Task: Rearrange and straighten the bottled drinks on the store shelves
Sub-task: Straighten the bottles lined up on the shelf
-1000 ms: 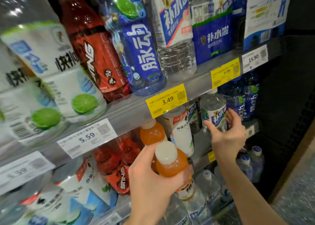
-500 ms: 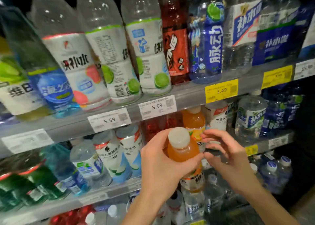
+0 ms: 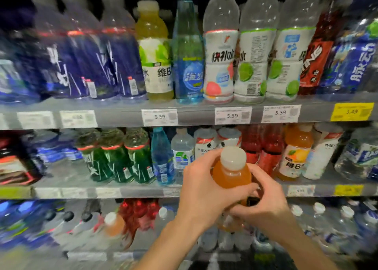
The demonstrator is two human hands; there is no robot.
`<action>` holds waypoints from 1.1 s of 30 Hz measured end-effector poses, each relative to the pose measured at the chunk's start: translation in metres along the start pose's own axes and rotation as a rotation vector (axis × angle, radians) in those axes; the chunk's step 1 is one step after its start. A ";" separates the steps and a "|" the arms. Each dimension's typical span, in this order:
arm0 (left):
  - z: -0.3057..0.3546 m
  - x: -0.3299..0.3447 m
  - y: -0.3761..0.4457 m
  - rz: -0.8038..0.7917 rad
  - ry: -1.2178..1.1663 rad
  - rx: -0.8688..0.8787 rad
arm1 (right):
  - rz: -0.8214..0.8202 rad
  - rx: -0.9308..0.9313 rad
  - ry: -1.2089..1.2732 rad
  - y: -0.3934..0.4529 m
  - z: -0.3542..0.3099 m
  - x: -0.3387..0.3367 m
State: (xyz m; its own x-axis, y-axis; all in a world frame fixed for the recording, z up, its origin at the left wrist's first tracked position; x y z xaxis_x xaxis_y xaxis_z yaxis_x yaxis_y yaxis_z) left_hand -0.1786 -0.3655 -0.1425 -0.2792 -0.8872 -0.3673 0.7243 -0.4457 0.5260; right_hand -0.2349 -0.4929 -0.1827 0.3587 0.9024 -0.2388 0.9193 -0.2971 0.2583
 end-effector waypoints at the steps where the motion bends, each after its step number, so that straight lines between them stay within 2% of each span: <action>1: -0.002 -0.009 -0.004 -0.006 -0.005 -0.002 | 0.001 0.003 0.015 -0.002 -0.005 0.010; 7: -0.027 -0.060 -0.035 -0.098 -0.052 -0.063 | 0.055 0.009 0.013 -0.006 -0.022 0.070; 13: -0.065 -0.116 -0.071 -0.152 -0.156 -0.147 | -0.004 0.014 0.118 0.000 -0.035 0.132; 19: -0.106 -0.157 -0.086 -0.222 -0.101 -0.159 | -0.045 -0.001 0.109 0.007 -0.049 0.182; 28: -0.147 -0.182 -0.097 -0.034 -0.074 -0.097 | -0.124 0.068 0.049 0.012 -0.035 0.223; 33: -0.149 -0.163 -0.088 -0.063 -0.093 -0.090 | -0.124 0.110 0.048 0.010 -0.030 0.207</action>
State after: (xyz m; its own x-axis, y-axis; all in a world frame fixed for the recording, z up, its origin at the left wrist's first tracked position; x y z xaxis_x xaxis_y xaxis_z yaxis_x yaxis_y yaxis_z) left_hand -0.1031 -0.1634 -0.2432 -0.3803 -0.8669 -0.3223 0.7561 -0.4921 0.4314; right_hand -0.1564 -0.2999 -0.2017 0.2357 0.9473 -0.2168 0.9691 -0.2125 0.1249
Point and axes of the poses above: each hand's wrist, its own y-axis towards the middle knuckle, its own x-axis out of the palm, z = x × y, the point moved 7 cm from there along y, towards the middle knuckle, and after that the axes turned 8 degrees about x, right-handed, at the moved point
